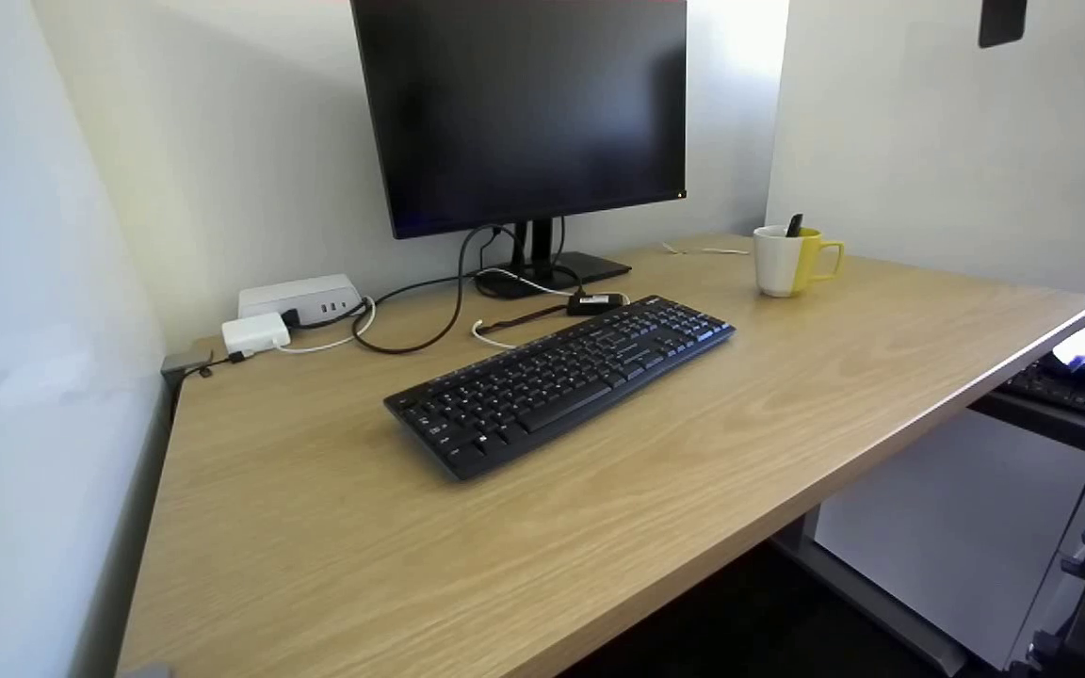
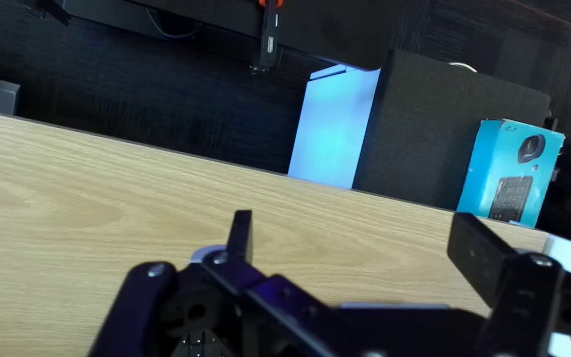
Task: Remove the marker out of the cup and put it on the table
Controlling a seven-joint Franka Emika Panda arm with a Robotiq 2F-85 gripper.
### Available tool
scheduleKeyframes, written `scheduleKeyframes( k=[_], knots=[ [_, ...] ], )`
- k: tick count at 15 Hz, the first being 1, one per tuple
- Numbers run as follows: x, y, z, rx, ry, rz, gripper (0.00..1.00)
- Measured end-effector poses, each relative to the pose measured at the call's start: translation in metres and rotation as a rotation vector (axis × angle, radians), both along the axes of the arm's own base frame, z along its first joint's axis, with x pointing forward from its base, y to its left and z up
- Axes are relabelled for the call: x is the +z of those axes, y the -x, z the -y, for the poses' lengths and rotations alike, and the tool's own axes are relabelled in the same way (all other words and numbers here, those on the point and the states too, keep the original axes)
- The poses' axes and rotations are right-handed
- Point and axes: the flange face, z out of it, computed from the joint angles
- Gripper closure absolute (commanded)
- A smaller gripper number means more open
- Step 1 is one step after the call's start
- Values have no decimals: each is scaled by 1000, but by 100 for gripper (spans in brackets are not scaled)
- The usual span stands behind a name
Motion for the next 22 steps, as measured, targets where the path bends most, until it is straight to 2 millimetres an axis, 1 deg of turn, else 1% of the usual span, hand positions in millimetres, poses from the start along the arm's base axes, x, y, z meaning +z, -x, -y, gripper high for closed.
scheduleKeyframes(
  k=[7, 9, 10, 13, 16, 19, 22],
  knots=[
    [0, 0, 0, 0, 1, 0, 0],
    [0, -5, 2, -6, 5, 13, 0],
    [0, -11, 4, -14, 7, 31, 0],
    [4, -41, 10, -43, 18, 99, 0],
    [8, -78, 23, -108, 50, 179, 0],
    [8, -116, 37, -248, 110, 256, 0],
    [-4, -149, 49, -405, 184, 298, 0]
  ],
)
